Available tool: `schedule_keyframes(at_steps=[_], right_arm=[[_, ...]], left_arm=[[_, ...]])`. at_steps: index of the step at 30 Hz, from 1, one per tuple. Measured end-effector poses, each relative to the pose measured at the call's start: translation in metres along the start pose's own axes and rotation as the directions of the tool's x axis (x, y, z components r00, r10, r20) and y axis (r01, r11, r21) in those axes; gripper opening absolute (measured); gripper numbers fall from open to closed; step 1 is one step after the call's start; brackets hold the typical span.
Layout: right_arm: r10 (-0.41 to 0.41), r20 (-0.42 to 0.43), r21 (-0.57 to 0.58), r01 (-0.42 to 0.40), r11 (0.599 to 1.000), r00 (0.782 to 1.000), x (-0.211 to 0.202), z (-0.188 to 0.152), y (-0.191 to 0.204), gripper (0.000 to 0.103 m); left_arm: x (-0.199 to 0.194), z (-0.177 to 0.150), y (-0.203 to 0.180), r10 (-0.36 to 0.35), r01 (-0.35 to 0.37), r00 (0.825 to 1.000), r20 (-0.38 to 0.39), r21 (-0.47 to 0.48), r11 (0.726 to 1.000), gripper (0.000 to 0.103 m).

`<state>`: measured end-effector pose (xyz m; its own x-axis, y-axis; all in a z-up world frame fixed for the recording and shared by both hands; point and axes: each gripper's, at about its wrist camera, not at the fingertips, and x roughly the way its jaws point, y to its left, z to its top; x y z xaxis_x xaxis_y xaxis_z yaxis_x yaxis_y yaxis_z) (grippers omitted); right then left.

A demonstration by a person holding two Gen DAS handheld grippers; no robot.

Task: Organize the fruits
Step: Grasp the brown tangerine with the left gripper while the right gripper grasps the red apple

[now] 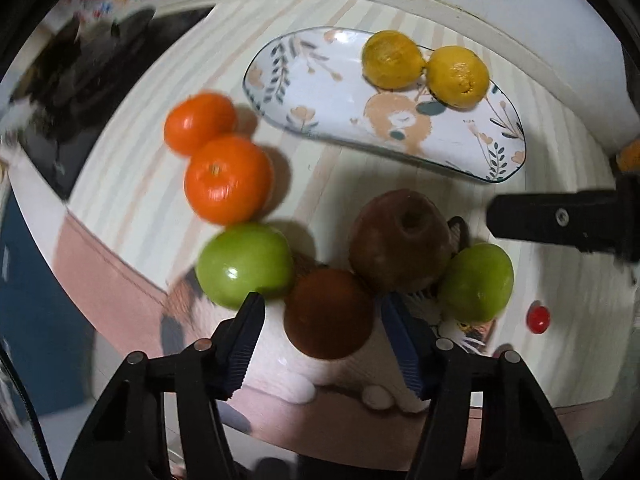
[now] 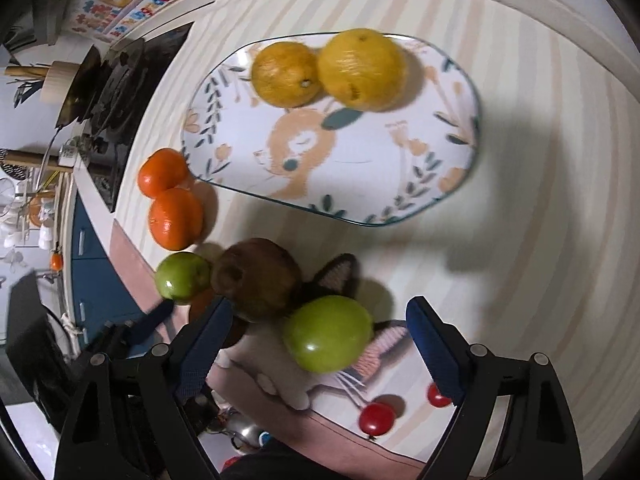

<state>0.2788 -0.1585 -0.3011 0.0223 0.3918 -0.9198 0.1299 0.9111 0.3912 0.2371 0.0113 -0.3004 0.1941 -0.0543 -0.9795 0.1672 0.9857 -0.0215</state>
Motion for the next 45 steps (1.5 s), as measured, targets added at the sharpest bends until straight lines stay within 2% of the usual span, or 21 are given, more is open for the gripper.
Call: schedule_keyframes(at_steps=[4,5,6,10,13,16,19,20,26,29,33,37,40,45], right_arm=[[0.102,-0.081,0.053,-0.098,0.994,0.991,0.025,0.012,0.002,0.086],[0.120,-0.102,0.067,-0.114,0.991,0.988,0.032,0.015,0.003,0.085],[0.117,-0.096,0.063,-0.111,0.992,0.988,0.034,0.018,0.006,0.085],[0.113,-0.136,0.048,-0.107,0.993,0.984,0.044,0.031,0.018,0.085],[0.076,-0.161,0.010,-0.076,0.997,0.984,0.054,0.033,0.028,0.084],[0.055,-0.193,-0.008,-0.058,0.998,0.980,0.065,0.035,0.033,0.078],[0.084,-0.219,-0.007,-0.088,0.996,0.972,0.075,0.036,0.036,0.074],[0.092,-0.220,-0.014,-0.097,0.995,0.971,0.075,0.037,0.039,0.070],[0.029,-0.235,-0.066,-0.046,0.997,0.972,0.071,0.030,0.043,0.069],[0.046,-0.228,-0.043,-0.058,0.997,0.973,0.062,0.027,0.033,0.069],[0.039,-0.223,-0.044,-0.050,0.998,0.974,0.051,0.026,0.026,0.069],[0.070,-0.234,-0.004,-0.073,0.997,0.970,0.055,0.029,0.018,0.070],[0.100,-0.259,0.033,-0.095,0.995,0.961,0.066,0.028,0.016,0.070],[0.070,-0.258,0.001,-0.073,0.997,0.963,0.069,0.028,0.021,0.071]], left_arm=[[0.001,-0.007,0.002,-0.024,0.025,1.000,0.019,-0.035,0.999,0.056],[0.001,-0.008,0.002,-0.030,0.031,0.999,0.024,-0.041,0.999,0.047],[0.002,-0.008,0.003,-0.015,0.016,0.999,0.028,-0.045,0.999,0.046],[-0.002,-0.011,0.009,-0.039,0.042,0.999,0.035,-0.069,0.997,0.046],[-0.001,-0.012,0.014,-0.060,0.064,0.997,0.038,-0.102,0.993,0.046],[-0.003,-0.016,0.017,-0.069,0.073,0.997,0.040,-0.125,0.989,0.046],[-0.004,-0.020,0.021,-0.084,0.089,0.996,0.041,-0.145,0.985,0.046],[-0.005,-0.021,0.022,-0.089,0.095,0.995,0.042,-0.149,0.984,0.046],[-0.003,-0.017,0.029,-0.119,0.124,0.992,0.041,-0.146,0.982,0.048],[-0.001,-0.014,0.030,-0.128,0.133,0.991,0.042,-0.145,0.980,0.048],[0.001,-0.007,0.022,-0.120,0.124,0.992,0.044,-0.102,0.987,0.048],[0.006,0.001,0.014,-0.089,0.093,0.995,0.047,-0.075,0.993,0.047],[0.006,-0.001,0.018,-0.080,0.084,0.996,0.042,-0.097,0.992,0.045],[0.001,-0.014,0.030,-0.077,0.080,0.997,0.030,-0.140,0.987,0.045]])
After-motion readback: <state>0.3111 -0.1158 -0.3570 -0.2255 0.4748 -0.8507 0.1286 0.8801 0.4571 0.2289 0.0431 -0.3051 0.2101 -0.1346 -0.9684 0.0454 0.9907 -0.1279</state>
